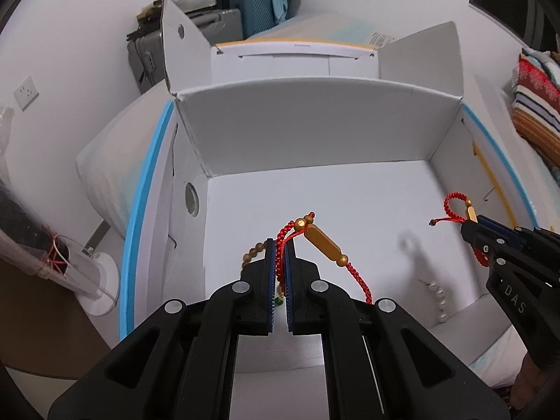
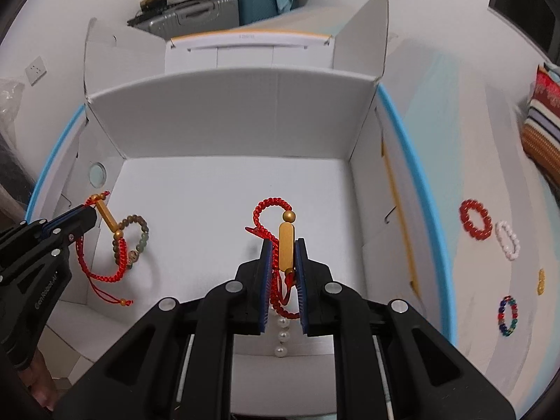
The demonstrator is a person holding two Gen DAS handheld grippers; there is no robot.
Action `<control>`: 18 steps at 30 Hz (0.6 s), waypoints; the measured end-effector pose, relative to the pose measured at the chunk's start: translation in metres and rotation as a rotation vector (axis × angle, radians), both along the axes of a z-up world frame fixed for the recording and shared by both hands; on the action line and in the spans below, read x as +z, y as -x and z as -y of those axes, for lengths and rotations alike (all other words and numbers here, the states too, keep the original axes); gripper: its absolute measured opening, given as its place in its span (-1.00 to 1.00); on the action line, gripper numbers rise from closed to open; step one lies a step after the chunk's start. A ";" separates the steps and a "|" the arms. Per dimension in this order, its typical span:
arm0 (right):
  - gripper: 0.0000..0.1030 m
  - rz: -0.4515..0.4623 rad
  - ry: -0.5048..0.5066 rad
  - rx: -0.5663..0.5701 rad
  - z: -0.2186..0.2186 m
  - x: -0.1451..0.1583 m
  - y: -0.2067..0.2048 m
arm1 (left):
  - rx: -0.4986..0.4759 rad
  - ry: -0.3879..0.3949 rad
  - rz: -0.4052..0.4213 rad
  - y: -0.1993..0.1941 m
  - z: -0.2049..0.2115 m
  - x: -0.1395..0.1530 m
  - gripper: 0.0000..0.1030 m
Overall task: Organize jewelry
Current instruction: 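Lower the red cord bracelets into the box with both tools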
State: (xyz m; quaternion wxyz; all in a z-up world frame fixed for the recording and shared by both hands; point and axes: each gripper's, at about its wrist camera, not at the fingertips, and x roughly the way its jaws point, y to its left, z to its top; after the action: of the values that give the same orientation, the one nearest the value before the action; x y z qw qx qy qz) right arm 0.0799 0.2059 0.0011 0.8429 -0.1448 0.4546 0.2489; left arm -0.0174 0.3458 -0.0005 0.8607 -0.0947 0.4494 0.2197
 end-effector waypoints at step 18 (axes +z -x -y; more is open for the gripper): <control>-0.66 -0.057 0.013 0.004 -0.003 -0.015 0.000 | 0.021 -0.016 -0.029 -0.005 -0.003 -0.002 -0.84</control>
State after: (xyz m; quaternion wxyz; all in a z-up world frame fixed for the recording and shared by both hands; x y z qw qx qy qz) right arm 0.0802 0.2089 -0.0134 0.8282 -0.1439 0.4797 0.2517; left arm -0.0125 0.3486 -0.0030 0.8524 -0.0891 0.4592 0.2337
